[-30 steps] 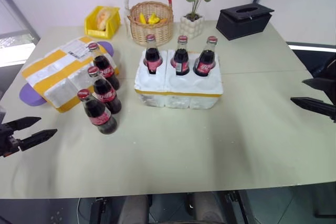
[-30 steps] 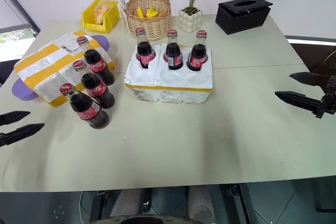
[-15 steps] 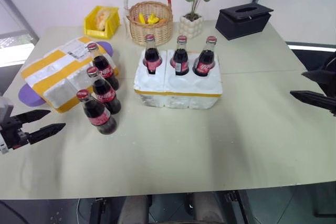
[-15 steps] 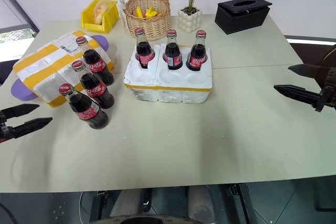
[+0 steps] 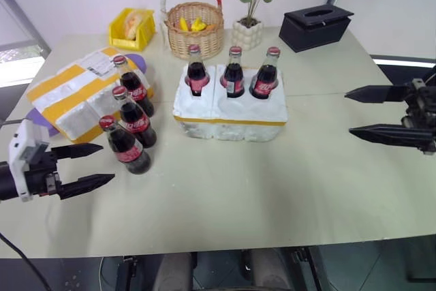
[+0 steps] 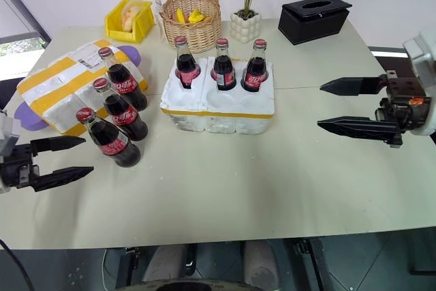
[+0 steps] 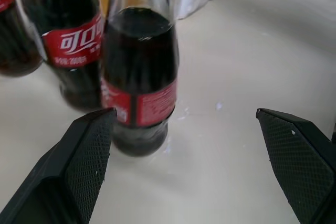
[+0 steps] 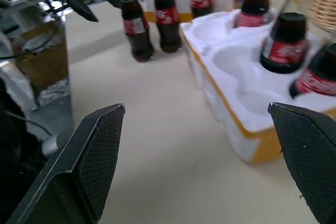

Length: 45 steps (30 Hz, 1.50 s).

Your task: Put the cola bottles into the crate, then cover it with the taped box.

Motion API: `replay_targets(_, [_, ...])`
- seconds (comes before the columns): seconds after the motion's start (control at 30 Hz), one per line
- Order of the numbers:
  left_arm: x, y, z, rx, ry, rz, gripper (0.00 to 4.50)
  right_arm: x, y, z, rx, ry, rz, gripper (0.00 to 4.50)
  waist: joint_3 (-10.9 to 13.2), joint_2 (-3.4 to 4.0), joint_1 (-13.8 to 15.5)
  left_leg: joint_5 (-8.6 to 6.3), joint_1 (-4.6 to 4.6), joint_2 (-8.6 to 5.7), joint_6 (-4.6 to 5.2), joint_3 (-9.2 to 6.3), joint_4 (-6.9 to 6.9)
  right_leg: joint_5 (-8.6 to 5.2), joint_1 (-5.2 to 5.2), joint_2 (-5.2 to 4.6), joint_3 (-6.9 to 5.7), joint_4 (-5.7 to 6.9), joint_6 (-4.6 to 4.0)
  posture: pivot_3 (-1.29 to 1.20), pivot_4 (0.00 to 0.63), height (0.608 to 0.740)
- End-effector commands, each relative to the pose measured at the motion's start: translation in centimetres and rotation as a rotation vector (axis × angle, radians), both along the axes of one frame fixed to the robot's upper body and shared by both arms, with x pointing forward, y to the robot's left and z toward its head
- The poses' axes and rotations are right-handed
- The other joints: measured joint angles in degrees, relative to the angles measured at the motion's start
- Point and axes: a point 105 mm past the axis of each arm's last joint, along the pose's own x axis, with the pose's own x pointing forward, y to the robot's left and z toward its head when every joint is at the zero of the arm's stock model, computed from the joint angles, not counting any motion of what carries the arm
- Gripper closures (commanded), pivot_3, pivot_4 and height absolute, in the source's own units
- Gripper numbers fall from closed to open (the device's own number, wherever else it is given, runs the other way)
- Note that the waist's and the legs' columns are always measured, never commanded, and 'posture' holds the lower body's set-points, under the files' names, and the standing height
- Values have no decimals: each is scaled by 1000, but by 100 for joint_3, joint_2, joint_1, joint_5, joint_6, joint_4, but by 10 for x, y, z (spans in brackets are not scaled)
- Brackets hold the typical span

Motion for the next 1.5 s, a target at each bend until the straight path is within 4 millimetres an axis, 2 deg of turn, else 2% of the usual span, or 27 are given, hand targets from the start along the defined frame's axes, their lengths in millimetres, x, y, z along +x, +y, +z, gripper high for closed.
replay_targets(0.03, [1, -11, 3, -11, -24, -19, 39, -6, 14, 12, 30, -35, 60, 0, 0, -1, 1, 0, 0, 0, 0, 0, 0, 0, 0, 0, 0, 0, 0, 0, 150, 740])
replay_targets(0.17, [4, -14, -3, -12, -37, -1, 39, -15, 29, 14, 56, -10, 135, 0, 0, -2, 9, 0, 0, 0, 0, 0, 0, 0, 0, 2, 1, 2, 0, 0, 150, 740])
replay_targets(0.37, [14, -19, -15, -61, -42, 30, 39, -16, 45, 12, 65, -15, 171, 0, -1, -8, 22, 0, 0, 4, 0, 0, 5, 3, 1, 7, 2, 3, -4, 0, 150, 740])
replay_targets(0.47, [16, -20, -21, -64, -39, 38, 39, -16, 47, 13, 68, -18, 163, 0, -2, -12, 21, 0, -1, 5, 0, 0, 8, 4, 3, 8, 2, 2, -5, 0, 150, 740])
replay_targets(1.17, [15, -6, -27, -65, -50, 144, 39, -11, 48, 17, 84, -25, 127, 0, -3, -14, 20, 0, -1, 14, 0, 0, 7, 6, 1, 17, 2, 1, -9, 0, 150, 740])
replay_targets(1.37, [15, -1, -27, -82, -90, 196, 39, -14, 52, 23, 89, -15, 160, 0, -3, -14, 12, 0, 0, 23, 0, 1, 7, 8, 0, 26, 2, 0, -13, 0, 150, 740])
replay_targets(1.5, [14, 1, -27, -74, -115, 214, 39, -12, 52, 19, 80, -6, 161, 0, -4, -16, 15, 0, 0, 37, 0, 1, 7, 14, -1, 41, 2, -6, -23, 0, 150, 740])
